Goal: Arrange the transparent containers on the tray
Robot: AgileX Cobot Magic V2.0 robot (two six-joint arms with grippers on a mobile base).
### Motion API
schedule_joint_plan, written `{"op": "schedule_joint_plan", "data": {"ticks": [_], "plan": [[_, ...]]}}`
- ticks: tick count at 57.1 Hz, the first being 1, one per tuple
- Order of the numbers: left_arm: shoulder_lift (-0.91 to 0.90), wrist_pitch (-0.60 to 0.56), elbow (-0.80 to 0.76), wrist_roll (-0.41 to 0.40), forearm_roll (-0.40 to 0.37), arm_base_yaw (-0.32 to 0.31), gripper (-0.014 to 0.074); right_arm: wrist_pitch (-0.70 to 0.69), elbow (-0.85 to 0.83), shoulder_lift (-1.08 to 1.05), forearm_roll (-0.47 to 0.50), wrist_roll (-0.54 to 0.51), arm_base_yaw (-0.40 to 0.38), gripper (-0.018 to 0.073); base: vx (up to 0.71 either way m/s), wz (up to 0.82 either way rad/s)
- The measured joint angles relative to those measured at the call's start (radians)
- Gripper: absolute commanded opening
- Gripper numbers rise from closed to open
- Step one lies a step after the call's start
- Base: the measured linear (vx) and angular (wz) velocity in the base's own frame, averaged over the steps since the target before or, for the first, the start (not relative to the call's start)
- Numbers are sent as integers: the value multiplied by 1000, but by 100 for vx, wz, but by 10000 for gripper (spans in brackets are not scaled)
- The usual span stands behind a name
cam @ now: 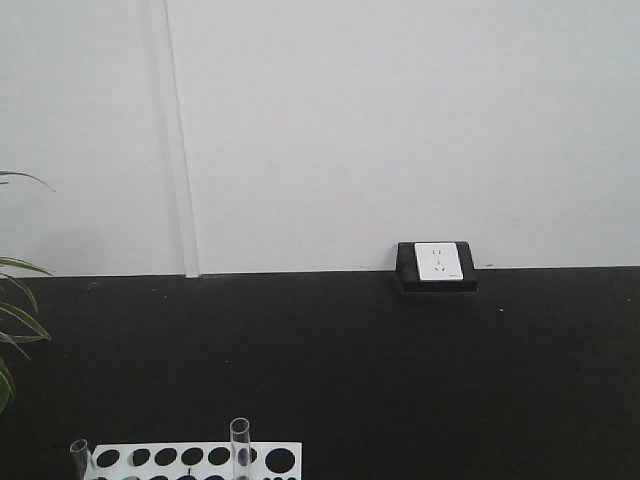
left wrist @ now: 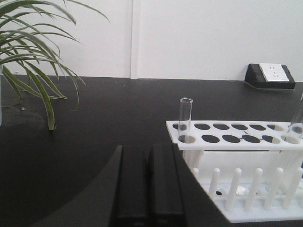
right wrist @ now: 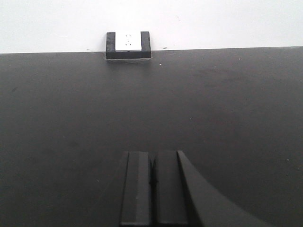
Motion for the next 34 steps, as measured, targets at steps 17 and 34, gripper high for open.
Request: {"op": "schedule_joint_plan", "data": {"ticks": [17, 34], "plan": [[0, 0, 0, 0, 0, 0, -7, 0, 0, 0, 0, 0, 0, -11, 0, 0], [0, 0, 0, 0, 0, 0, -7, 0, 0, 0, 0, 0, 0, -11, 0, 0]]}}
